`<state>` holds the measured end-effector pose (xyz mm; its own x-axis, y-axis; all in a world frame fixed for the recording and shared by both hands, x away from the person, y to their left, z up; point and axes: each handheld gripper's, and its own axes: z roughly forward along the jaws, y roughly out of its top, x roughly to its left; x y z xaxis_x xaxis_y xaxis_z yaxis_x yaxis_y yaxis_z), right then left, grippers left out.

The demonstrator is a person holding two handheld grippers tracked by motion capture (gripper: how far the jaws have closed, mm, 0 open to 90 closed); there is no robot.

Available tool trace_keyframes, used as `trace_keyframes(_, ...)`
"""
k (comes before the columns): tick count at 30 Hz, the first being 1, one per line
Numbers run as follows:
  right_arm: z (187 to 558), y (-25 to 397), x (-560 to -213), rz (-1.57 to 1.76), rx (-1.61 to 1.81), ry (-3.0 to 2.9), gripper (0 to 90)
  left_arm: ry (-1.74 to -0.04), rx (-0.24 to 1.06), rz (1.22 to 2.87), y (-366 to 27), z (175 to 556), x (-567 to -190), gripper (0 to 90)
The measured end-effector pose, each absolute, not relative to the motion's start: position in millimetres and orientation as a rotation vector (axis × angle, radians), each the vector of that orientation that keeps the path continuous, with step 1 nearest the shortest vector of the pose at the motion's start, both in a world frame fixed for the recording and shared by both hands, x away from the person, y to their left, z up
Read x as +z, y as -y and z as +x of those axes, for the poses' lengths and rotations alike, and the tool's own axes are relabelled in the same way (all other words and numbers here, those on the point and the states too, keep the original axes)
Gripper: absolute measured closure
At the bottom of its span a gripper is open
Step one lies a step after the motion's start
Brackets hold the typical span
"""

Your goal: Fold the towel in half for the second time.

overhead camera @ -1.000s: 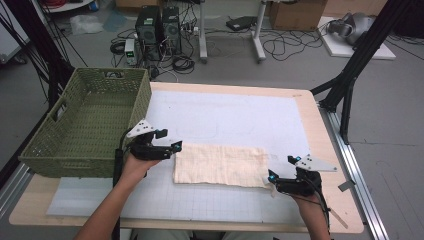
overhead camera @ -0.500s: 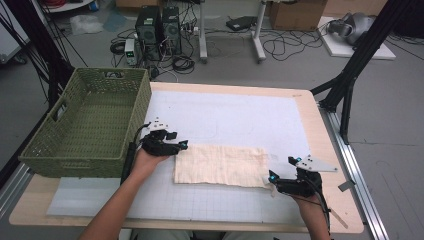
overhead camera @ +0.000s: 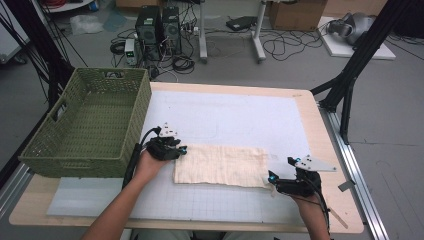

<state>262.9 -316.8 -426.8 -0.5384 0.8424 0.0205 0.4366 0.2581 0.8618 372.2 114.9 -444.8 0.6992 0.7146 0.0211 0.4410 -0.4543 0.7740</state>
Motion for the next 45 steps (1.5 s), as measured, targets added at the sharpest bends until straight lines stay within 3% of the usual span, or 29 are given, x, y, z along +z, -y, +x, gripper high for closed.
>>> trace_keyframes(6,267.2,311.0,-426.4,1.156,1.198,-2.105,11.8,-0.848,0.460,2.110,-118.0,368.5,-446.8,84.7)
trace_keyframes(15,281.5,307.2,-424.7,1.180,1.168,-2.143,11.8,-0.869,0.370,2.008,-128.1,369.3,-443.7,86.4)
trace_keyframes(32,340.8,291.2,-430.0,1.244,1.084,-2.228,12.2,-0.868,0.363,1.950,-132.9,367.6,-438.0,86.3)
trace_keyframes(35,348.9,290.6,-432.6,1.245,1.073,-2.245,20.4,-0.871,0.362,1.951,-133.3,367.8,-437.9,86.3)
trace_keyframes(45,352.4,293.6,-433.3,1.250,1.083,-2.246,29.8,-0.874,0.361,1.942,-134.0,367.7,-437.5,86.3)
